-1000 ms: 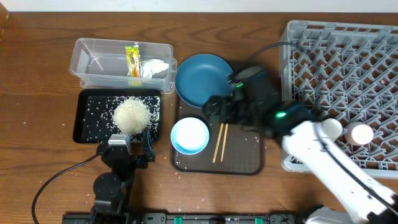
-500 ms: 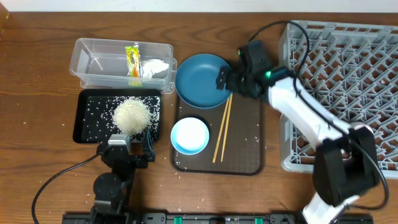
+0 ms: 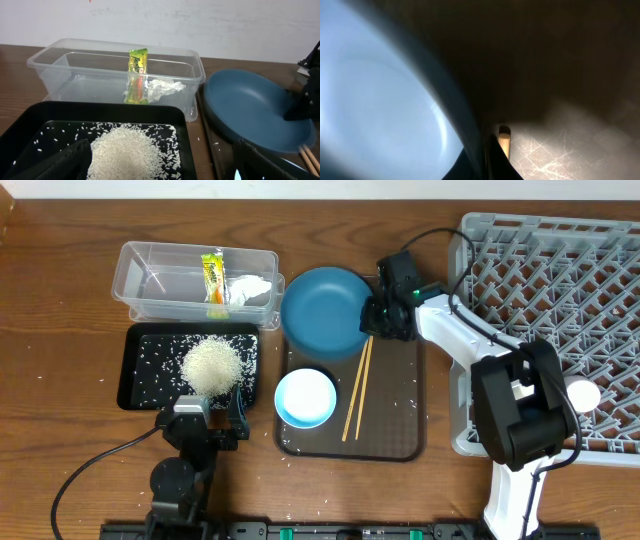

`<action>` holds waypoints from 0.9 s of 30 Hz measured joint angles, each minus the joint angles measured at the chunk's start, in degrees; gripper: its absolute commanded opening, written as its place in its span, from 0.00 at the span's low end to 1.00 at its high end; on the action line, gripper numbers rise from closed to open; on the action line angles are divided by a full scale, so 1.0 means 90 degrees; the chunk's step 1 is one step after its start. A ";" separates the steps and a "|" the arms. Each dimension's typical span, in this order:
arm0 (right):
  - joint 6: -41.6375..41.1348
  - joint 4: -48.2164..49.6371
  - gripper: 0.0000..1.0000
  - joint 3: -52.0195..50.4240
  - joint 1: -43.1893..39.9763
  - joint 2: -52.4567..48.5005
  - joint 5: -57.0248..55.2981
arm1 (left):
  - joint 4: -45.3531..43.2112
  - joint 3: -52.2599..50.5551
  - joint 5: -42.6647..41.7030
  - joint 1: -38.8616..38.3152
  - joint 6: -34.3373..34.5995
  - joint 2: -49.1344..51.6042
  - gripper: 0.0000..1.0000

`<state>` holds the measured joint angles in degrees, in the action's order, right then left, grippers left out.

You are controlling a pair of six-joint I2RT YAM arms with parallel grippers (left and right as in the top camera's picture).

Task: Sort waste into correct bins and load items into the dishwasher rack
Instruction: 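Grasp the blue plate rim with the right gripper and lift it, then carry the blue plate to the dish rack and stand it upright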

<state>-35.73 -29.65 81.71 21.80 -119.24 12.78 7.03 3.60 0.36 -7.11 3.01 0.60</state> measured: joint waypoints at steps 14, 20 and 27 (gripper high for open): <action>0.0017 -0.1678 0.01 -0.0002 -0.0588 0.2220 -0.1865 | 0.0000 0.0000 0.0000 0.0000 0.0000 -0.0002 0.92; 0.0012 -0.2730 0.01 0.0053 -0.0423 0.4189 -0.4444 | 0.0000 -0.0002 0.0000 0.0000 0.0000 -0.0002 0.92; 0.0226 -0.3121 0.01 0.0083 -0.0410 0.4821 -0.8255 | 0.0000 -0.0002 0.0002 0.0000 0.0000 -0.0002 0.92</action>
<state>-33.69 -57.74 82.46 18.11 -75.85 -61.52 7.03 3.57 0.38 -7.11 3.01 0.58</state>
